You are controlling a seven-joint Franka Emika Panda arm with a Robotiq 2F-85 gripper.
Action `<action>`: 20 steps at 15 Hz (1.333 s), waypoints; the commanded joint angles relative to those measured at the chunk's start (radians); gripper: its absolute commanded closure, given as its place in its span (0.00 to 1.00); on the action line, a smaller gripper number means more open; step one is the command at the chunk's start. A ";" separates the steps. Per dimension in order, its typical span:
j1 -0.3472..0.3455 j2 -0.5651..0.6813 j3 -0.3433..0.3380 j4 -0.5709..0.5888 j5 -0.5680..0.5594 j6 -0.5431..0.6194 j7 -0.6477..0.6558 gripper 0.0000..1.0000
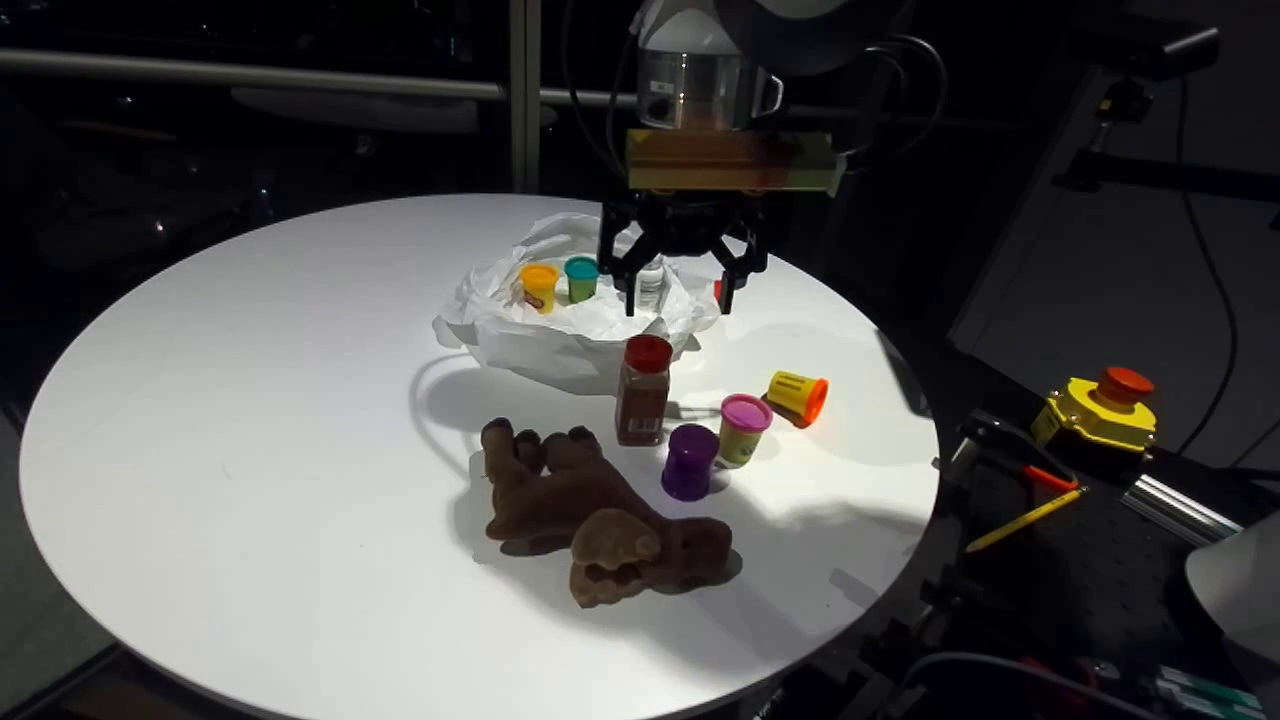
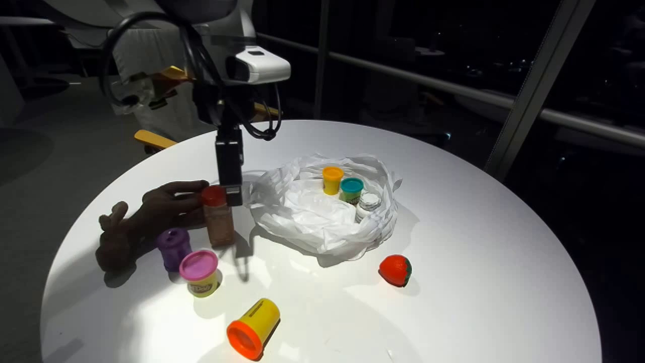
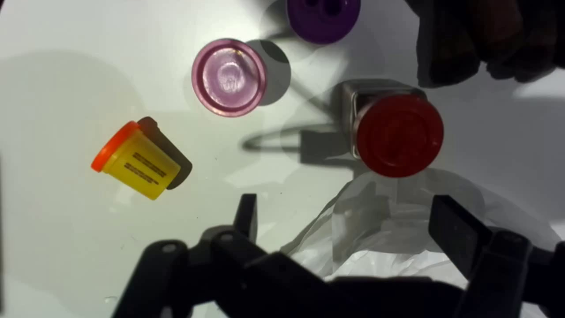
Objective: Put the contents on the table into the plastic bag.
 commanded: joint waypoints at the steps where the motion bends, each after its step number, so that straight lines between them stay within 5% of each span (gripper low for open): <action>1: -0.035 -0.097 0.062 -0.107 0.046 0.088 -0.060 0.00; 11: -0.010 0.033 0.082 -0.071 0.034 0.244 -0.055 0.00; 12: -0.007 0.045 0.078 -0.064 0.035 0.251 -0.055 0.24; 14: -0.005 0.056 0.075 -0.060 0.041 0.255 -0.062 0.32; 20: 0.013 0.023 0.049 -0.077 0.016 0.233 -0.038 0.76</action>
